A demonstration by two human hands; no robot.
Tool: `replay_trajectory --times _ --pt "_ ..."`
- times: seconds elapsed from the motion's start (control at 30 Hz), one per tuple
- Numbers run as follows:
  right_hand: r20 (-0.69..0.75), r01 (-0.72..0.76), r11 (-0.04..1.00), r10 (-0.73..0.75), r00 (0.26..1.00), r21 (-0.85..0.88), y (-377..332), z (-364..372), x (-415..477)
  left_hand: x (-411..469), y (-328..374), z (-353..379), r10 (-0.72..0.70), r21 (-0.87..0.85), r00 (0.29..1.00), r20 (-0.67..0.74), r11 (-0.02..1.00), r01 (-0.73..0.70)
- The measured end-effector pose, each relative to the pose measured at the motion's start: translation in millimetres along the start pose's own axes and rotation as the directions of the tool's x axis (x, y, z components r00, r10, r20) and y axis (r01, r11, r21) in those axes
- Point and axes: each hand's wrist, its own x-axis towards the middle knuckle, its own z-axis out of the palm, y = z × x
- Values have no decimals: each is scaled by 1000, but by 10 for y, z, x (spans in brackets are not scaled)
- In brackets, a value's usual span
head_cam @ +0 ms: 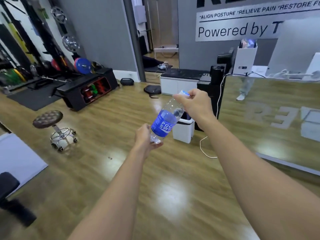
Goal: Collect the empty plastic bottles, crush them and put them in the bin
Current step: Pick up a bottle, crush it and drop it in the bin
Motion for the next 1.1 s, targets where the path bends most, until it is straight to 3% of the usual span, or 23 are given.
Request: replay_trajectory --times 0.33,0.47,0.63,0.87,1.1 --pt "-25 52 980 -58 998 -194 610 959 2350 2547 586 760 -40 79 999 25 996 38" --pt "41 83 937 -74 996 -339 884 1302 3252 3598 857 995 -54 159 997 56 986 44" --pt "140 11 912 51 989 -411 1258 1576 4353 4834 1078 1478 -88 247 994 57 966 72" --pt "94 -142 920 188 978 -366 2126 1999 5955 6359 1030 2314 -184 227 983 3 957 179" --pt "56 -325 844 383 922 -427 3035 2544 7156 7649 956 3003 -291 307 957 17 912 272"
